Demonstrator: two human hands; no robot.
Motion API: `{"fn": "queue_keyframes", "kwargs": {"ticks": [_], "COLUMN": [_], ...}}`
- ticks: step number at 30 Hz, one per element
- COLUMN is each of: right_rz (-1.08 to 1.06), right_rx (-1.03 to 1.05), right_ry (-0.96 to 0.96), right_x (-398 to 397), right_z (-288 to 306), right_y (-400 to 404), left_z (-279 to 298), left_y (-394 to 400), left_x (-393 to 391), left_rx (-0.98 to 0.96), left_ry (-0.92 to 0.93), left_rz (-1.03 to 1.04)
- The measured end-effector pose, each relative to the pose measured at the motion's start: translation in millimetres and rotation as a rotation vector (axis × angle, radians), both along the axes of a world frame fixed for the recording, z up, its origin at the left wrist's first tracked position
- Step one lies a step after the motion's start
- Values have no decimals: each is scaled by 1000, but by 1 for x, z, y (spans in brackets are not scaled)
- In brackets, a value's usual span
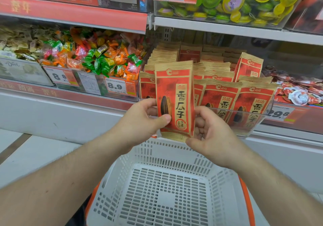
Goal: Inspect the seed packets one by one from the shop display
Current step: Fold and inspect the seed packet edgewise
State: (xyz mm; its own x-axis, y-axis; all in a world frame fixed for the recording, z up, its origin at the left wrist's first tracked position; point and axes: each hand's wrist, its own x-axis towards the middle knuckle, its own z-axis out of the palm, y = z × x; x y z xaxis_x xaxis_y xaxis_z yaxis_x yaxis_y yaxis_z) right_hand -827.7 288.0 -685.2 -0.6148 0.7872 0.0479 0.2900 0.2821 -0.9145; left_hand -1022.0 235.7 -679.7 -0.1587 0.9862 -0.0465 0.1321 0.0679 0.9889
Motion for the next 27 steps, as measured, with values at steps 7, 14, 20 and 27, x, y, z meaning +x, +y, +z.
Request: {"fn": "queue_keyframes", "kwargs": {"ticks": [7,14,20,27], "right_rz": [37,-5,-40,-139], "right_rx": [223,234,237,338], "right_ry": [-197,25,217,117], "right_x": [-11,-7,-8,-11], "right_z": [-9,0,5,0], "right_y": [-10,-12,-17,-14], "left_z": [1,0,-2,-7], "left_y": [-5,-7,-5,-5], "left_x": [11,8,9,14], "left_rx": [6,-67,-95,-131], "left_ry": [33,-2,74,145], "left_rz": [62,-125,-211,-274]}}
